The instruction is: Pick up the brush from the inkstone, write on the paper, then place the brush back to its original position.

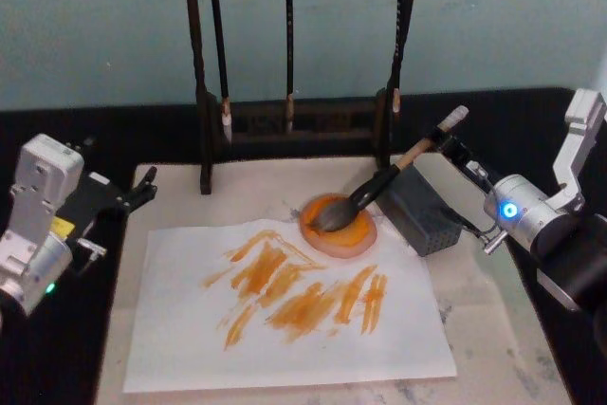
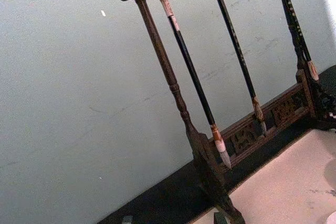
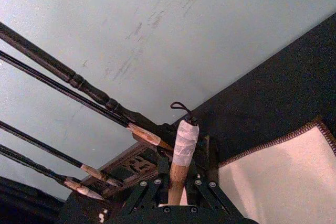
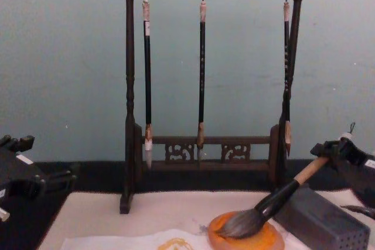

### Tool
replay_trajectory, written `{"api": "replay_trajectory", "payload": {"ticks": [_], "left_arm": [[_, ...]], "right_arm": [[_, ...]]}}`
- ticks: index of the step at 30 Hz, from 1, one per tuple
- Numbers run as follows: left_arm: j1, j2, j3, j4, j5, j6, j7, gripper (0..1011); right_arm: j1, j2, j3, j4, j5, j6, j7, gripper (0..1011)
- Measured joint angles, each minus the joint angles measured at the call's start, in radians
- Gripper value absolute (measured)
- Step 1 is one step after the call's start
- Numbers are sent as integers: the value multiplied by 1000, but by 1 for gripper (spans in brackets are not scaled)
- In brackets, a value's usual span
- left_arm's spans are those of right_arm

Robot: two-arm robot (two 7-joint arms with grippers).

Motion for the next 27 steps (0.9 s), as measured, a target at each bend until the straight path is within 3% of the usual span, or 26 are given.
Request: {"api": "replay_trajectory", "payload": {"ticks": [12,21,27], "left_arm": [[0,0,0,0,0,0,0,1001],[0,0,0,0,0,0,0,1001],[0,0,0,0,0,0,0,1001]], "right_arm": [[-1,6,-7,-11,10,-7,4,178],[-11,27,-26,-82,30,-36,27,176],[-28,56,-59,-146,5,-70,39,176]]}}
